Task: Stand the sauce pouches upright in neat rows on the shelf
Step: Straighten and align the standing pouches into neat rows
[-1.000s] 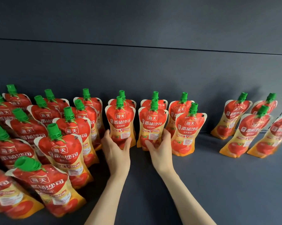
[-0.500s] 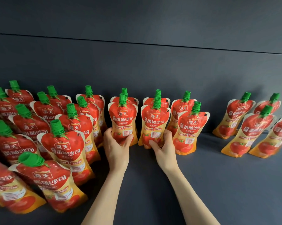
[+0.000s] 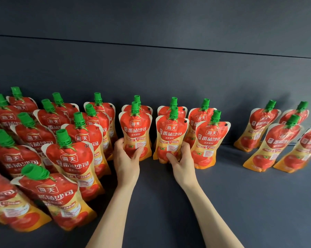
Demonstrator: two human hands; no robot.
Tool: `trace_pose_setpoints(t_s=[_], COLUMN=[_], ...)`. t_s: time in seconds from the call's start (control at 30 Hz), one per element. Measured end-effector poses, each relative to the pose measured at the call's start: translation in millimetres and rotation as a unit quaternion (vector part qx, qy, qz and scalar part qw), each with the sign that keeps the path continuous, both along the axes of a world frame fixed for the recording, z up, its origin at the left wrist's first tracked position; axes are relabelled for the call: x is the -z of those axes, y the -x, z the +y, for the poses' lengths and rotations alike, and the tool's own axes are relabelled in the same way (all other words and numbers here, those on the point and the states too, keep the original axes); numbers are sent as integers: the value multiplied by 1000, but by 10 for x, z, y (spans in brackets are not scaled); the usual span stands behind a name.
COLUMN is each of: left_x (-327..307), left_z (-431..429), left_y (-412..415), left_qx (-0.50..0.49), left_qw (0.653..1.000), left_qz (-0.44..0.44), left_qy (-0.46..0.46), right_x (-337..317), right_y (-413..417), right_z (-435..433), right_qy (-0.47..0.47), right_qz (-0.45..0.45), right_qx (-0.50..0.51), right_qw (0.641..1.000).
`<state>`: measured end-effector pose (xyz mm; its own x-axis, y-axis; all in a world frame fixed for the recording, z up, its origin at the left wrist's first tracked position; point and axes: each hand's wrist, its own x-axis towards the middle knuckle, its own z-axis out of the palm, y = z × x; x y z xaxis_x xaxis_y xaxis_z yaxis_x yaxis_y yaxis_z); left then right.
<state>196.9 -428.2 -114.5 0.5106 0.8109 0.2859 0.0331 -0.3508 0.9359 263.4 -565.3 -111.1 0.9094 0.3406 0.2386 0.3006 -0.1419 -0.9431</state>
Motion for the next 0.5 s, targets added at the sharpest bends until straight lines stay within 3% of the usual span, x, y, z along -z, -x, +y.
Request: trace_pose_setpoints(t_s=[0.5], left_x=[4], left_z=[37], left_y=[48], left_qx=[48], left_qw=[999], left_qz=[-5], left_qy=[20], right_x=[-9], right_y=[9], right_z=[-12], right_qy=[6], right_qz=[-4], right_qx=[0], right_qw=[1000])
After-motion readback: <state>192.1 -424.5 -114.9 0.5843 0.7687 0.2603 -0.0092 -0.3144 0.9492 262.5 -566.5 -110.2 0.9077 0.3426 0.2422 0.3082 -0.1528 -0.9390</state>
